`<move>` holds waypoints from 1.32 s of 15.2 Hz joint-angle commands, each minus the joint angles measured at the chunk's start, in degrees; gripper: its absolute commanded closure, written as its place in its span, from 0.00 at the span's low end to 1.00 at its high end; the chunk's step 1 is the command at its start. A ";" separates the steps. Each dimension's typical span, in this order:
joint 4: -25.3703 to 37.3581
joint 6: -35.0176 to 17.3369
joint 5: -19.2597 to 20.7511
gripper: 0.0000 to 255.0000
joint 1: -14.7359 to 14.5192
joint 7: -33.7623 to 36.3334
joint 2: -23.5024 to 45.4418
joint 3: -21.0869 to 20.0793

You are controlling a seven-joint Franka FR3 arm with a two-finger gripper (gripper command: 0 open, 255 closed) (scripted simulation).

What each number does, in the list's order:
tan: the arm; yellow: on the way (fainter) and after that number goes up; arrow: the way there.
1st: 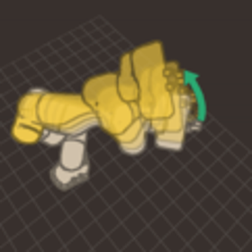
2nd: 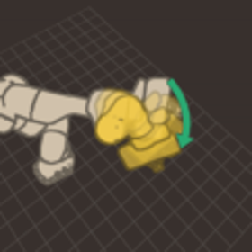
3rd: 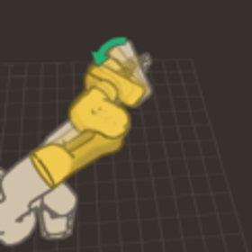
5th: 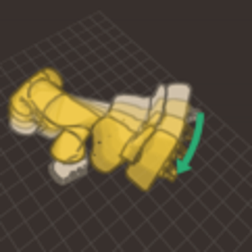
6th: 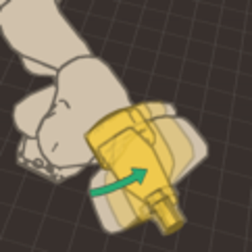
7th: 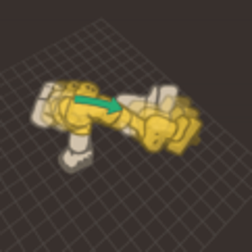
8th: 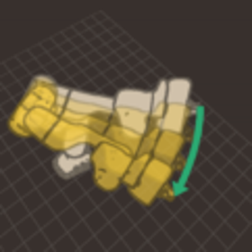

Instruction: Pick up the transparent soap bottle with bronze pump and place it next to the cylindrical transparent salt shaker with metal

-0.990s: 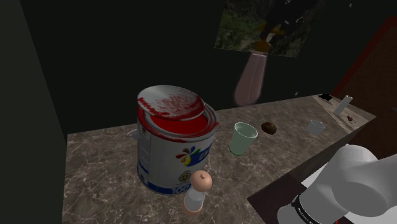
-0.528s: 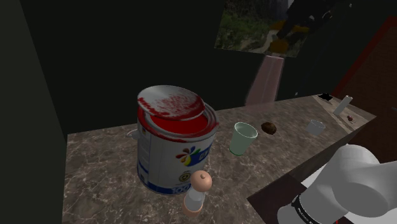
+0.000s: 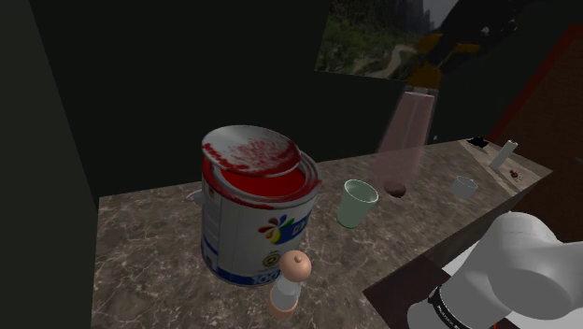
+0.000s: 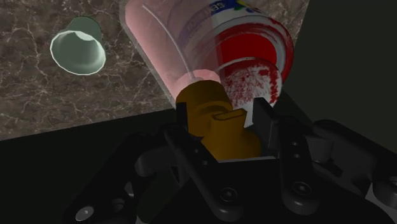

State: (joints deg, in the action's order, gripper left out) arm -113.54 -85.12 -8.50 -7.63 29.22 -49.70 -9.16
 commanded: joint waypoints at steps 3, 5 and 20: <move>-4.58 -2.48 -0.32 1.00 -0.21 -0.10 -2.14 -0.25; -6.84 -3.69 -0.47 1.00 -0.32 -0.20 -3.19 -0.33; -22.57 -12.46 -1.76 1.00 -1.25 -0.78 -10.14 -1.30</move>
State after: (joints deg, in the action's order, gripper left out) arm -135.16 -96.86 -10.13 -8.82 28.43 -59.55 -10.31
